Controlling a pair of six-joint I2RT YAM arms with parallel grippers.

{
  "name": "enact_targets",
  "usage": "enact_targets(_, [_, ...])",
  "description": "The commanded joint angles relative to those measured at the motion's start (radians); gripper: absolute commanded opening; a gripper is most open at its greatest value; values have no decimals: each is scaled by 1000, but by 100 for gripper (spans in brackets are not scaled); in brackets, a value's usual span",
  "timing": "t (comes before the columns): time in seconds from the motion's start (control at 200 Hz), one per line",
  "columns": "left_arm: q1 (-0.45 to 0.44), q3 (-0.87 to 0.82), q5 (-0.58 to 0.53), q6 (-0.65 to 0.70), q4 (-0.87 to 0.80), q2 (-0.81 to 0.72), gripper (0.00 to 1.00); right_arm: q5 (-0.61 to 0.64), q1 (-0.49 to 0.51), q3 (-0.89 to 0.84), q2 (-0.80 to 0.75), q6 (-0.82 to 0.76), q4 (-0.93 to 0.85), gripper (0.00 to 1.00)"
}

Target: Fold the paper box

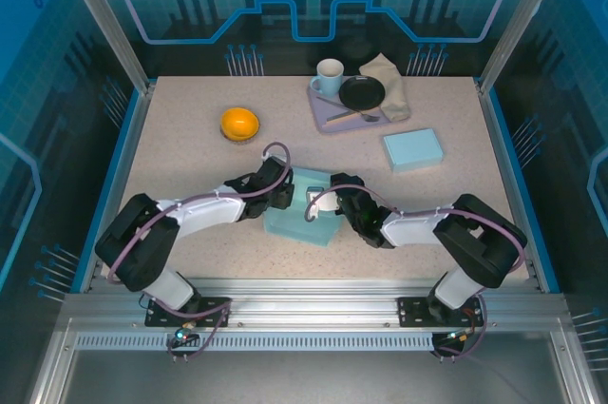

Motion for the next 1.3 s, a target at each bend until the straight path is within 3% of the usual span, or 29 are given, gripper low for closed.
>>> enact_targets(0.0, [9,-28,60,30,82,-65,68,24,13,-9,36,-11,-127,0])
enact_targets(0.24, [10,-62,79,47,89,-116,68,29,21,-9,31,-13,-118,0])
enact_targets(0.48, [11,-106,68,86,143,-66,65,11,35,-13,-4,-12,-128,0])
enact_targets(0.8, [11,-42,3,113,189,7,62,-11,53,-22,-24,-15,-139,0])
enact_targets(0.91, [12,-8,-52,109,154,58,52,-8,53,-22,-25,-21,-142,0])
enact_targets(1.035, [11,13,-171,84,101,99,29,5,46,-24,-24,-35,-140,0])
enact_targets(1.14, [12,24,-254,53,56,122,22,15,39,-27,-26,-43,-132,0])
enact_targets(1.296, [9,60,-276,26,2,153,16,25,35,-21,-21,-54,-119,0])
